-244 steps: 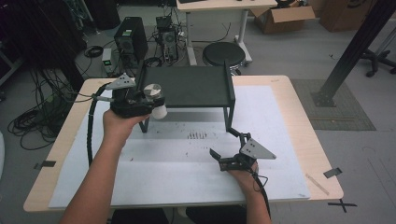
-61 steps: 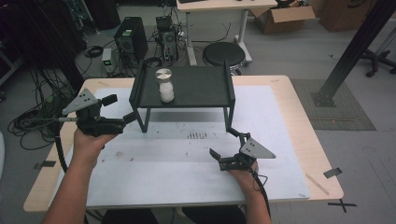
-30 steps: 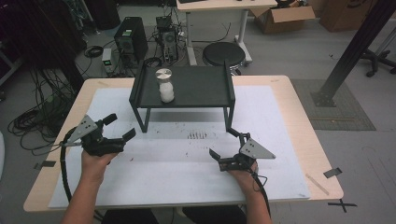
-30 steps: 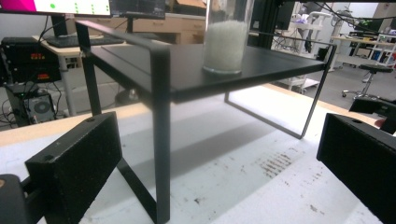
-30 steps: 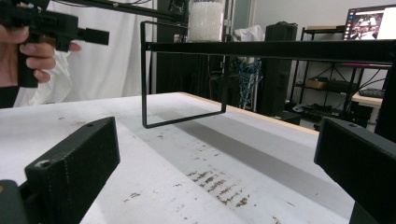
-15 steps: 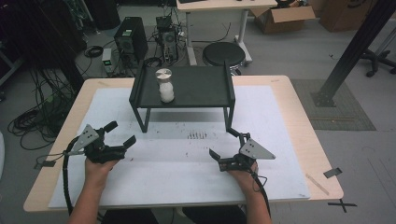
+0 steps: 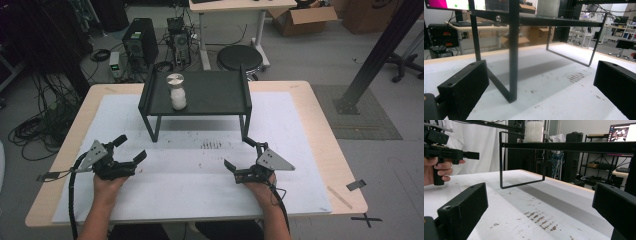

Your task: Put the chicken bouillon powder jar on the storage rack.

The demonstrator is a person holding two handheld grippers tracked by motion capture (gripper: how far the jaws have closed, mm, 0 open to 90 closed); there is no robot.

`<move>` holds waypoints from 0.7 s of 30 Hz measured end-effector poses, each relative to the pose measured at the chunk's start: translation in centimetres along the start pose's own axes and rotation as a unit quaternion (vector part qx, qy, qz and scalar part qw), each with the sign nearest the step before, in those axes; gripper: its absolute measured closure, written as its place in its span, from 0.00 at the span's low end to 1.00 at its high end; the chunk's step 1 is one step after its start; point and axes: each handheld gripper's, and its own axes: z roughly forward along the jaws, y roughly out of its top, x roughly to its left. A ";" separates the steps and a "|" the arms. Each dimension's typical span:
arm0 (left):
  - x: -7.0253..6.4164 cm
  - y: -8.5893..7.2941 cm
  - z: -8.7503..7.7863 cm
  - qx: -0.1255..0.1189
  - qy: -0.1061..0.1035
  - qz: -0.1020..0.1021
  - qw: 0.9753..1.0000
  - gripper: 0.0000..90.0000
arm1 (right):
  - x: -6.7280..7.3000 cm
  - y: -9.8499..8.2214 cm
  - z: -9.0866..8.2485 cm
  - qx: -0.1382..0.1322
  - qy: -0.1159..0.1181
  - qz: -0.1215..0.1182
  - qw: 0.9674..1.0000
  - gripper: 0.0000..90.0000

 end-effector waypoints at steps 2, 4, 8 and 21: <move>0.0 -0.2 -0.1 -0.004 0.000 -0.002 1.000 0.00 | 0.0 0.0 0.0 0.000 0.000 0.000 1.000 0.00; 0.0 -0.4 -0.2 -0.007 -0.001 -0.001 1.000 0.01 | 0.0 0.0 0.0 0.000 0.000 0.000 1.000 0.00; 0.0 -0.7 -0.2 -0.006 0.000 -0.001 1.000 0.00 | 0.0 0.0 0.0 0.000 0.000 0.000 1.000 0.00; 0.4 -1.7 -0.6 -0.022 0.012 -0.004 1.000 0.01 | 0.0 0.0 0.0 0.001 0.000 0.000 1.000 0.00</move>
